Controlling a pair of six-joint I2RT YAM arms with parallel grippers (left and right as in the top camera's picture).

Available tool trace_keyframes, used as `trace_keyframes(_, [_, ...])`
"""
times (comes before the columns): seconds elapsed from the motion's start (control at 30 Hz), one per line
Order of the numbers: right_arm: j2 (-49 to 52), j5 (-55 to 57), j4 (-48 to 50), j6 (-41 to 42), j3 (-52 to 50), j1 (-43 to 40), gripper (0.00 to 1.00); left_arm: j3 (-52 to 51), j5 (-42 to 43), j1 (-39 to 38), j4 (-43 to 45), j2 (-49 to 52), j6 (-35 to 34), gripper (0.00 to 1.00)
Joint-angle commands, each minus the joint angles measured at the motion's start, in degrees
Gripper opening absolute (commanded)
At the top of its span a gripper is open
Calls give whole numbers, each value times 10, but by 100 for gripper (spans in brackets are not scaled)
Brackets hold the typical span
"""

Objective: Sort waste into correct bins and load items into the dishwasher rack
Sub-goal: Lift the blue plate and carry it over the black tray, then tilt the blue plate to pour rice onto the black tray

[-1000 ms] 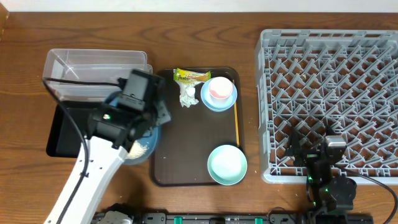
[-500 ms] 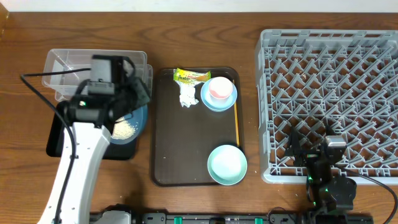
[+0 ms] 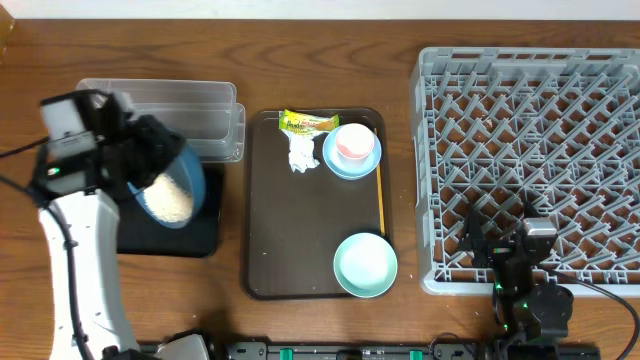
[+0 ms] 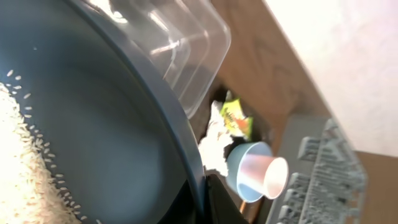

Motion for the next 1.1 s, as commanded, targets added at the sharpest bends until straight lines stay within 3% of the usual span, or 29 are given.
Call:
trace_keyframes(0.0, [-2,4,-2,-5,-1,-4,99,2,98,41,21,1,31,6])
trace_keyframes(0.27, [-2,4,-2,-5,-1,-4,99,-6,268,115,70,50,33,6])
trace_keyframes(0.53, [-2,4,-2,-5,-1,-4,99,-6,415,192,61,94,33,6])
trace_keyframes(1.07, [-2,4,-2,-5,-1,-4,99,-6,456,297,-16,94,37,6])
